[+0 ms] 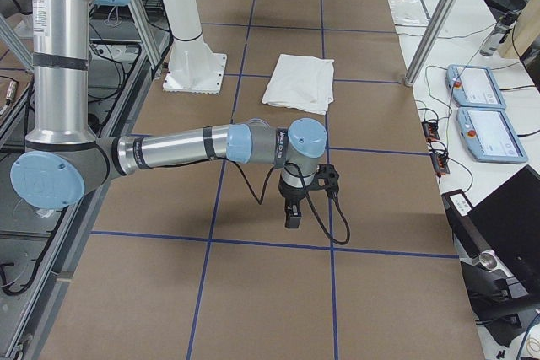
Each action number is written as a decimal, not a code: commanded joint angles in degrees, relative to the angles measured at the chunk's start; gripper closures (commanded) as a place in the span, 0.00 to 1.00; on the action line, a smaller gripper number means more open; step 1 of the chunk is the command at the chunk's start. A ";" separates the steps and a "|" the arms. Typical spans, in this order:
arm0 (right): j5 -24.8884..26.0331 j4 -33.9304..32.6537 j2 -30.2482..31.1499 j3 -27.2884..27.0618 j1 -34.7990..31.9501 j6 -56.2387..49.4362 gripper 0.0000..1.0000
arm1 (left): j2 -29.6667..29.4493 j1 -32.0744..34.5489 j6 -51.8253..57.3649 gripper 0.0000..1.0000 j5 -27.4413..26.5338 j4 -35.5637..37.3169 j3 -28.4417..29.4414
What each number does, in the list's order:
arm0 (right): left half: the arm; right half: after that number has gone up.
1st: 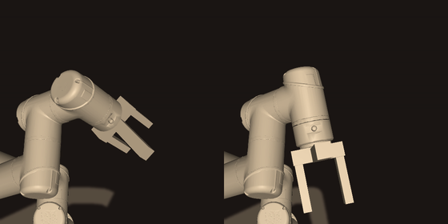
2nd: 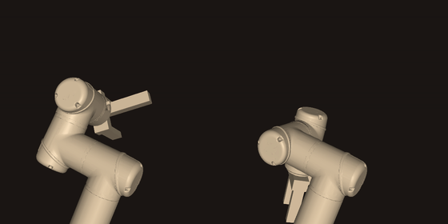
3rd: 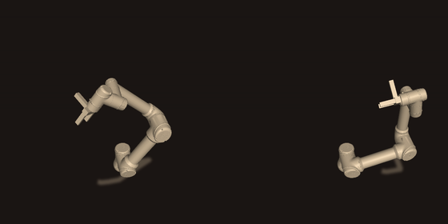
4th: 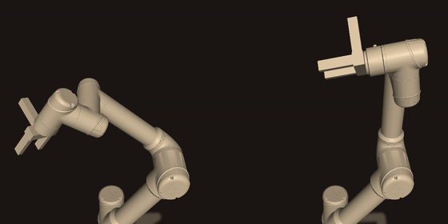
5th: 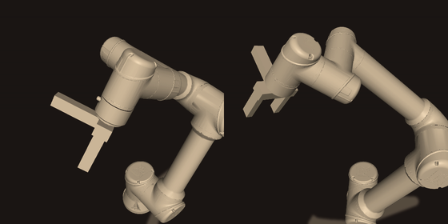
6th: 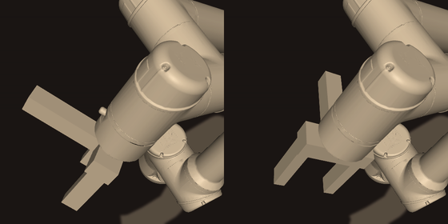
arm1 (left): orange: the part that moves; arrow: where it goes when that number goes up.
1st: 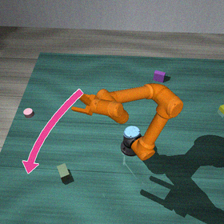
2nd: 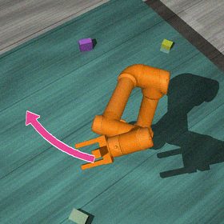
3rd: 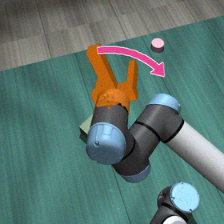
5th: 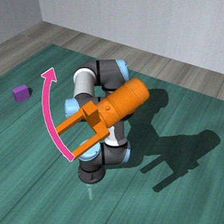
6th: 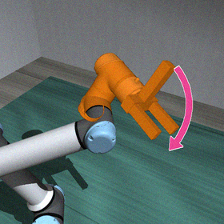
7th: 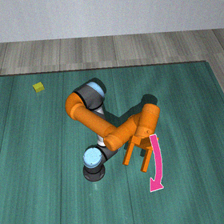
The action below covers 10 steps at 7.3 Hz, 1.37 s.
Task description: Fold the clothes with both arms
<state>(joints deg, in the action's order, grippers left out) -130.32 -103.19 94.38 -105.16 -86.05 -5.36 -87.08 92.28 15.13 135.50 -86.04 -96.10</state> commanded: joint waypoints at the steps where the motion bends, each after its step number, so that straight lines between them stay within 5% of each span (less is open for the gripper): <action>1: 0.15 -0.08 0.28 0.13 0.00 0.00 0.00 | 0.16 0.01 -0.02 0.00 2.66 -0.44 0.04; 10: 0.33 0.01 0.54 0.48 -0.17 0.09 0.00 | -0.02 0.27 -4.24 0.00 2.05 -2.82 0.39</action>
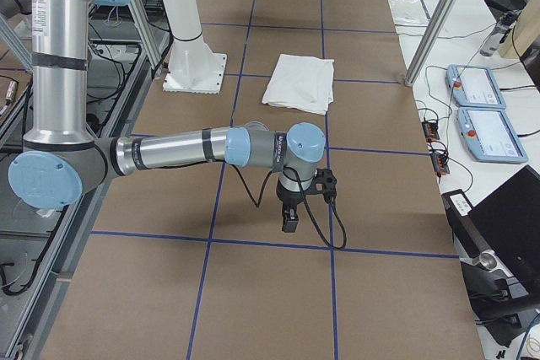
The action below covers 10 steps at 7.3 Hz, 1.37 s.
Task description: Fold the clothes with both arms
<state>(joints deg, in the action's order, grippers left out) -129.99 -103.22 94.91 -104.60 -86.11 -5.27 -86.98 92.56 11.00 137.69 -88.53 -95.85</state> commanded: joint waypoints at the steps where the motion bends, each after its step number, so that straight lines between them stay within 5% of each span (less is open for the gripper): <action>1: 0.00 0.03 0.10 -0.08 -0.20 0.00 0.00 | -0.03 -0.01 -0.01 0.00 -0.14 -0.33 -0.30; 10: -0.09 0.03 -0.69 -0.69 -2.93 0.00 0.00 | 0.50 0.08 0.08 0.00 -0.23 -0.33 -1.45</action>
